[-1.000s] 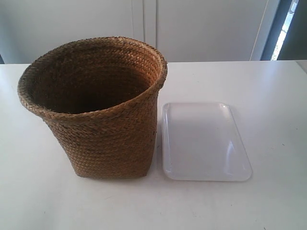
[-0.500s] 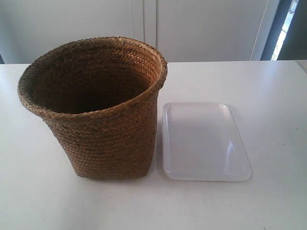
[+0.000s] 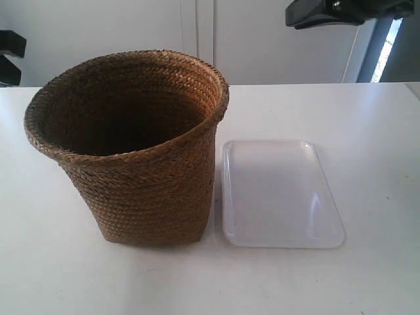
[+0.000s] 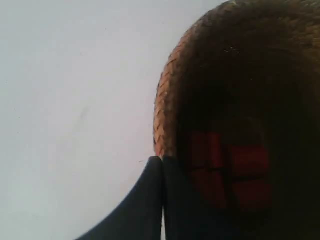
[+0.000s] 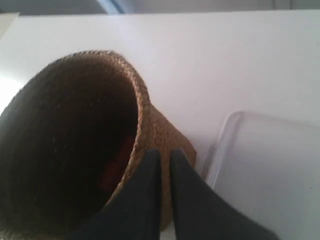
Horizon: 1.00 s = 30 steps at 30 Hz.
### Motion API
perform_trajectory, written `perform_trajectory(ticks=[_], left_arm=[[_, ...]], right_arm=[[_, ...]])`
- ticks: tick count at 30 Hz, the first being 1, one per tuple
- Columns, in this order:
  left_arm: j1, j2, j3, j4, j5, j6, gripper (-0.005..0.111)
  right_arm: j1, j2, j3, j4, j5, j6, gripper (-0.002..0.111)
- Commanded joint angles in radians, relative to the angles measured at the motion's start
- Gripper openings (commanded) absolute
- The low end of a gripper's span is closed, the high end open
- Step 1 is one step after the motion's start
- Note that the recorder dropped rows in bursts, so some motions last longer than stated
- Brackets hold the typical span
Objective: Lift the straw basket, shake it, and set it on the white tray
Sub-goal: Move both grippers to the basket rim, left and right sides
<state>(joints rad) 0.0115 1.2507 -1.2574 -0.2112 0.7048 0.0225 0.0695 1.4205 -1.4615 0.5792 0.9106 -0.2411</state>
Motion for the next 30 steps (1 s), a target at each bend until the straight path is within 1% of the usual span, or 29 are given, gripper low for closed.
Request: perform_trajectory(ticks=[1, 3, 5, 9, 12, 14, 20, 22, 24, 25, 26, 28, 30], left_arm=[[-0.001, -0.013, -0.139, -0.01, 0.149, 0.03, 0.0], [-0.001, -0.003, -0.202, -0.012, 0.226, 0.03, 0.0], [-0.001, 0.012, -0.254, -0.016, 0.304, 0.03, 0.0], [-0.003, 0.048, -0.289, -0.018, 0.411, 0.027, 0.0], [-0.003, 0.073, -0.289, -0.025, 0.442, -0.011, 0.0], [-0.003, 0.077, -0.289, -0.035, 0.458, -0.029, 0.0], [-0.003, 0.077, -0.289, -0.035, 0.467, -0.023, 0.0], [-0.003, 0.077, -0.289, -0.035, 0.467, -0.023, 0.004], [-0.003, 0.077, -0.289, -0.035, 0.465, -0.023, 0.015], [-0.003, 0.077, -0.289, -0.035, 0.465, -0.023, 0.02], [-0.003, 0.077, -0.289, -0.035, 0.465, -0.023, 0.037], [-0.003, 0.084, -0.289, -0.035, 0.465, -0.023, 0.053], [-0.003, 0.101, -0.289, -0.035, 0.465, -0.023, 0.069]], right_arm=[[-0.001, 0.065, -0.194, -0.029, 0.234, -0.024, 0.0], [0.015, 0.078, -0.259, -0.059, 0.298, -0.024, 0.0], [0.042, 0.078, -0.285, -0.116, 0.31, -0.017, 0.0], [0.132, 0.084, -0.281, -0.234, 0.31, -0.006, 0.0], [0.209, 0.099, -0.281, -0.331, 0.31, 0.069, 0.0], [0.238, 0.101, -0.281, -0.363, 0.31, 0.096, 0.0], [0.248, 0.118, -0.281, -0.344, 0.31, 0.123, 0.002], [0.248, 0.132, -0.281, -0.336, 0.31, 0.123, 0.009], [0.248, 0.143, -0.281, -0.309, 0.31, 0.123, 0.019], [0.248, 0.148, -0.281, -0.297, 0.31, 0.118, 0.026], [0.248, 0.154, -0.281, -0.292, 0.31, 0.116, 0.042], [0.248, 0.158, -0.281, -0.292, 0.31, 0.116, 0.06], [0.248, 0.165, -0.281, -0.296, 0.31, 0.116, 0.073]])
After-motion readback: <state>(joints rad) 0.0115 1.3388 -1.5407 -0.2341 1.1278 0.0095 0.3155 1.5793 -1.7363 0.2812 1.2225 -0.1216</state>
